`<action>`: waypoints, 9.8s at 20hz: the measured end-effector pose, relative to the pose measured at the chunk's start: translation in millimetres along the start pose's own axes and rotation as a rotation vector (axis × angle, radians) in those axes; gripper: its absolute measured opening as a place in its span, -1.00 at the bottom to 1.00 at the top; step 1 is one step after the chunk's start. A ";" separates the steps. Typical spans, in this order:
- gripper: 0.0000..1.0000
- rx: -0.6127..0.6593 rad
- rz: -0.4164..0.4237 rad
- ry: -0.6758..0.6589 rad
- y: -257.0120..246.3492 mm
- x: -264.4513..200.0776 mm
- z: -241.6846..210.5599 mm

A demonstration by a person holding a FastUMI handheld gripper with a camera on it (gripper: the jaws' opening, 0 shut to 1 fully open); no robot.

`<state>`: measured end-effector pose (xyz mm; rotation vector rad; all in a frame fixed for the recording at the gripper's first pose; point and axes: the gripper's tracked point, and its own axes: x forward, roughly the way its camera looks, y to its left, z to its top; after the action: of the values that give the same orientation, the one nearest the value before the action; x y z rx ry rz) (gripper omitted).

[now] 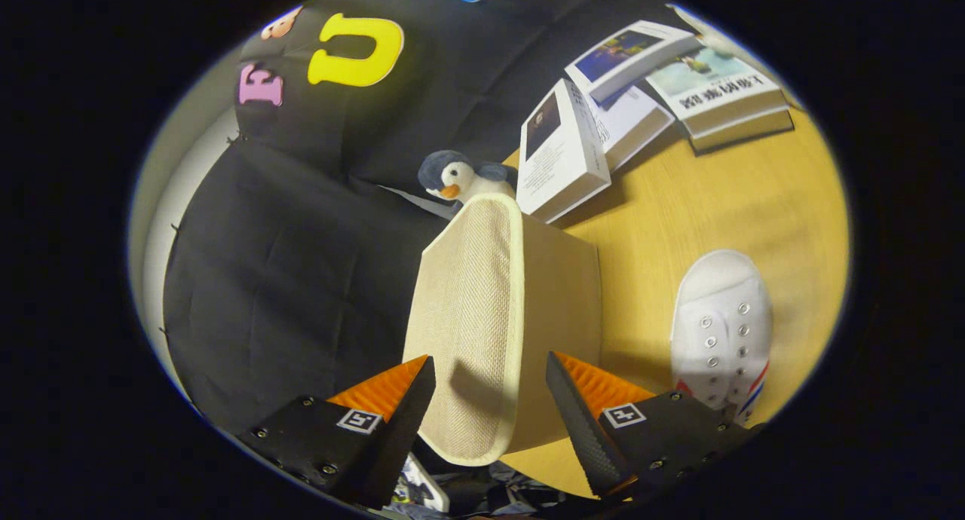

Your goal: Open the storage box then place both shoes into the box .Put the left shoe in first, then the right shoe, with the right side of both shoes facing outward in a uniform manner.

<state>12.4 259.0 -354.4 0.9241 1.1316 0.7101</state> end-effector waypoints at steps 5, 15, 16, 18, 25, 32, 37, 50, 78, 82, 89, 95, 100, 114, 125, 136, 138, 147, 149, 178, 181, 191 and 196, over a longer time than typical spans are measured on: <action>0.35 0.055 0.046 0.022 10.2 5.8 -4.4; -0.94 -0.043 0.095 0.044 76.4 -15.5 6.4; -0.94 -0.059 0.112 0.039 90.1 -17.7 8.3; -0.93 -0.103 0.135 0.037 118.5 -17.5 8.4; -0.91 -0.132 0.241 0.072 212.5 27.6 -13.7; -0.91 -0.149 0.228 0.146 273.3 127.3 -61.9; -0.91 -0.143 0.141 0.205 280.1 198.8 -103.6; 0.92 -0.314 0.006 0.170 258.9 179.5 -87.5; 0.92 -0.483 -0.442 -0.282 33.3 -109.8 45.6; 0.92 -0.463 -0.584 -0.203 -31.6 -123.6 43.1; 0.88 -0.376 -0.698 0.049 -119.1 -122.9 4.5; 0.86 -0.444 -0.811 0.228 -179.3 -116.0 -13.9; 0.56 -0.390 -0.797 0.303 -198.1 -100.0 -22.6; -0.97 -0.184 -0.771 0.300 -152.9 -118.6 -26.8; -0.97 -0.216 -0.638 0.168 -17.4 -133.9 8.4; -0.98 -0.382 -0.502 0.233 82.2 -48.3 12.5; -0.98 -0.389 -0.496 0.264 85.3 -20.5 7.6; -0.97 -0.400 -0.578 0.403 58.6 68.3 -22.2; -0.97 -0.397 -0.604 0.415 52.0 81.0 -23.8; 0.81 -0.389 -0.629 0.117 44.1 -89.4 49.2; 0.81 -0.352 -0.682 0.089 10.7 -128.4 55.5; 0.81 -0.208 -0.825 0.048 -87.4 -232.4 56.5; 0.81 -0.143 -0.908 0.070 -141.6 -272.3 42.7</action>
<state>-22.3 -49.0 -355.9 0.1960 1.3794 0.0692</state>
